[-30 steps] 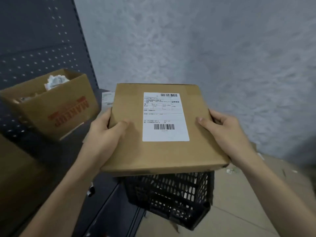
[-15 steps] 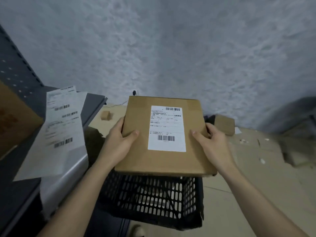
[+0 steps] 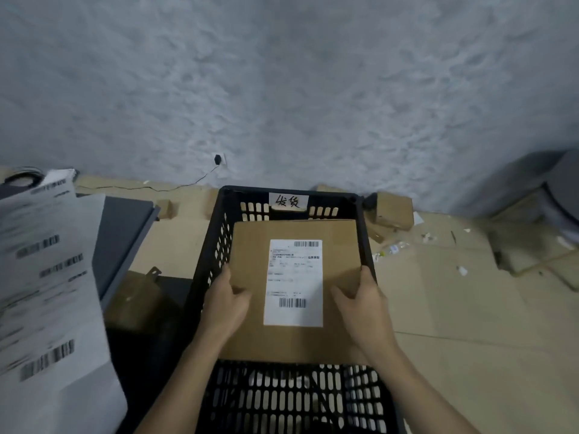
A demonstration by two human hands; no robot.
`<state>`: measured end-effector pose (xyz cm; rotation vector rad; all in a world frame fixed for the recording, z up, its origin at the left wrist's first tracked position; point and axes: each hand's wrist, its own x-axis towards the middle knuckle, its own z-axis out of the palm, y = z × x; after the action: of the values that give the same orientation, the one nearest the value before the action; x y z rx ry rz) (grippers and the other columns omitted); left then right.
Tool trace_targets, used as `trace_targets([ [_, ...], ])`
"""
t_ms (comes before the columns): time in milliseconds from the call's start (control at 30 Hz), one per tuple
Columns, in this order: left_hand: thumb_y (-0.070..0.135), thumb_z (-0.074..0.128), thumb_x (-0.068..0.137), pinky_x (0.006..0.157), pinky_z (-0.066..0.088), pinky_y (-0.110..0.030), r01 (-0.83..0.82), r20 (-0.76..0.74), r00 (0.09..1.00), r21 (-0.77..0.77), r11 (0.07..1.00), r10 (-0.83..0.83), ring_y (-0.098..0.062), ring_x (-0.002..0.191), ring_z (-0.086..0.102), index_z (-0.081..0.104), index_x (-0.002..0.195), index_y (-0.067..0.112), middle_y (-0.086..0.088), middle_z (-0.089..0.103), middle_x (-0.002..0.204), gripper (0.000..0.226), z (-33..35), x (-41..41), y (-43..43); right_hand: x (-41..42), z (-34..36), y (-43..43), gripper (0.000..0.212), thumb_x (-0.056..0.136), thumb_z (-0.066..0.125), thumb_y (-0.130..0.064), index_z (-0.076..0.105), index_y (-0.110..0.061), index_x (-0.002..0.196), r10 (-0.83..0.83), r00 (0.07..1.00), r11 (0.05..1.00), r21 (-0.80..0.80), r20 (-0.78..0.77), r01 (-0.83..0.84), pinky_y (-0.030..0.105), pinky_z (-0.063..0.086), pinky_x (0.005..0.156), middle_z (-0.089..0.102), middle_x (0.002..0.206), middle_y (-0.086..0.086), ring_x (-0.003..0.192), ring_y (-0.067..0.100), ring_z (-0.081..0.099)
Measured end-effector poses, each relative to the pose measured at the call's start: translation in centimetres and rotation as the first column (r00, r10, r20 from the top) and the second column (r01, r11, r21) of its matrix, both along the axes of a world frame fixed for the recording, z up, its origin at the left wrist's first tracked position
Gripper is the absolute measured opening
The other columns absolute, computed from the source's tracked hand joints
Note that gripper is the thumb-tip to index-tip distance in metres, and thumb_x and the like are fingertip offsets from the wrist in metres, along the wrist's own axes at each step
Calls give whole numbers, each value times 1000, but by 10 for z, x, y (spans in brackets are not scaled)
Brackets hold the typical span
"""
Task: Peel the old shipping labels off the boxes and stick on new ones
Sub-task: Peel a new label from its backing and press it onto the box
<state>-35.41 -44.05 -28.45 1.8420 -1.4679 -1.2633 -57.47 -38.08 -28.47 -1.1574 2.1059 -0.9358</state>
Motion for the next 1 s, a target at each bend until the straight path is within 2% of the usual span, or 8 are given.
trace_targets([
  [133, 9, 55, 88, 79, 49, -33, -68, 26, 997, 80, 994, 67, -17, 97, 60, 41, 141, 22, 0, 62, 115, 56, -24, 7, -8, 9, -29, -20, 40, 88, 66, -24, 47, -14, 122, 63, 997, 992, 112, -47, -58, 41, 53, 90, 59, 117, 3, 111, 23, 56],
  [267, 9, 57, 87, 84, 50, -36, -106, 101, 990, 114, 988, 94, -23, 97, 61, 42, 137, 20, -2, 63, 110, 53, -50, 8, -17, 10, -52, -39, 34, 91, 63, -16, 47, -4, 119, 85, 996, 958, 274, 18, -87, 27, 45, 77, 59, 116, 10, 107, 26, 58],
  [433, 7, 62, 88, 73, 46, -28, -130, 117, 987, 166, 977, 111, -19, 88, 57, 47, 123, 13, -3, 60, 105, 39, -81, -2, -27, 6, -96, -53, 26, 90, 60, -11, 52, -9, 115, 28, 993, 910, 409, 114, -73, 31, 56, 71, 67, 102, 8, 88, 22, 66],
  [500, 12, 67, 87, 79, 50, -32, -148, 116, 985, 188, 971, 128, -20, 94, 59, 46, 128, 9, -4, 59, 110, 46, -96, -5, -30, 7, -111, -54, 11, 92, 58, -7, 57, -10, 102, 27, 988, 895, 436, 155, -93, 28, 58, 62, 69, 90, 4, 77, 16, 68],
  [567, 13, 70, 85, 84, 53, -37, -164, 93, 985, 211, 964, 147, -23, 101, 61, 43, 137, 11, -7, 61, 116, 59, -112, -6, -32, 11, -128, -54, 8, 91, 58, -8, 61, -8, 99, 12, 988, 880, 467, 155, -84, 28, 58, 61, 70, 86, 4, 74, 16, 69],
  [667, 12, 72, 83, 76, 50, -28, -154, 117, 985, 243, 958, 129, -22, 106, 59, 37, 144, 15, -5, 57, 122, 70, -131, -6, -32, 11, -169, -54, 24, 86, 59, -16, 57, -1, 105, -1, 994, 836, 545, 113, -61, 33, 55, 72, 67, 99, 12, 88, 24, 66],
  [800, 11, 75, 78, 84, 57, -41, -157, 128, 984, 268, 951, 127, -20, 105, 59, 39, 141, 18, -4, 55, 122, 73, -159, -6, -31, 12, -192, -54, 53, 87, 55, -21, 42, 0, 133, -19, 999, 764, 646, 30, -4, 35, 51, 92, 58, 127, 15, 113, 28, 59],
  [1000, 12, 78, 77, 90, 54, -48, -182, 123, 981, 307, 934, 151, -26, 117, 54, 40, 140, 18, -7, 49, 130, 74, -170, -12, -22, 17, -169, -59, 60, 89, 57, -17, 33, -1, 142, 32, 999, 701, 714, -32, 0, 36, 50, 95, 51, 135, 16, 121, 31, 54],
])
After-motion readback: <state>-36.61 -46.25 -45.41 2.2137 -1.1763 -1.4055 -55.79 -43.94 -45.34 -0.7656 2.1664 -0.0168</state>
